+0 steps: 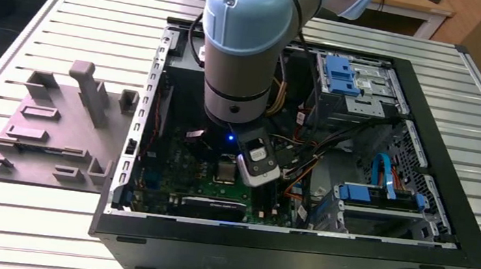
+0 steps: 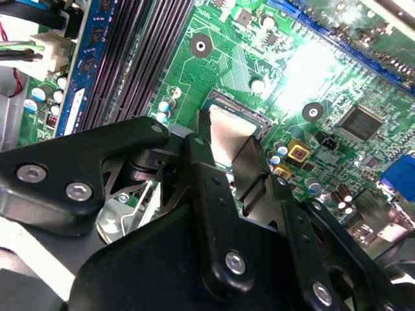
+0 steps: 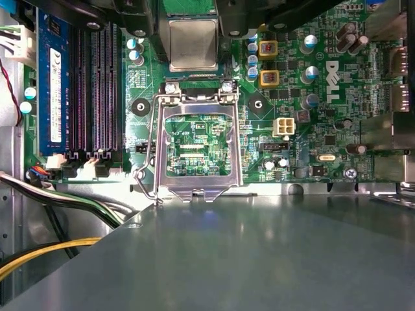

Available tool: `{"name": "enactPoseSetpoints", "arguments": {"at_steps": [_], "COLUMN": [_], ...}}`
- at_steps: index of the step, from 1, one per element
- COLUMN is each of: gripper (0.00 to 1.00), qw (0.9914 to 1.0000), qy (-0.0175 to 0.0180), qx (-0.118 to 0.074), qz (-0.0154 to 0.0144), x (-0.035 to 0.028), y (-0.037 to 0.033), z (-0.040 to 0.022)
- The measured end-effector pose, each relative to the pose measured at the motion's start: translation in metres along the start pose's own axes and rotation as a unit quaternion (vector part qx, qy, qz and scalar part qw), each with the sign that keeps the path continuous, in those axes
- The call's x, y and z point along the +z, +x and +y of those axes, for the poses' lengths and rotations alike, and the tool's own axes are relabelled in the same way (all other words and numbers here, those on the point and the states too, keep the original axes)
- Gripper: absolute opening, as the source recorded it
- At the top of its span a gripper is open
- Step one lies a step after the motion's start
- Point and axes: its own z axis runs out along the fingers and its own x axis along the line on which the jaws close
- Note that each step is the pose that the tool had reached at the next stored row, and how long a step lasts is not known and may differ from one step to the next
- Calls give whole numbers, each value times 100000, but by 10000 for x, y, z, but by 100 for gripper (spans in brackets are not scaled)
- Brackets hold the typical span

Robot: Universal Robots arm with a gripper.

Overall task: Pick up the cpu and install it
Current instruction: 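Place the cpu into insertion slot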

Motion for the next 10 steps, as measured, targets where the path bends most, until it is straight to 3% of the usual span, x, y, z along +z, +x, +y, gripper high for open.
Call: {"name": "enactPoseSetpoints", "arguments": {"at_steps": [10], "gripper": [39], "qw": [100000], "qy": [-46], "qx": [18], "qz": [11], "x": [-2], "y": [-1], "z": [2]}}
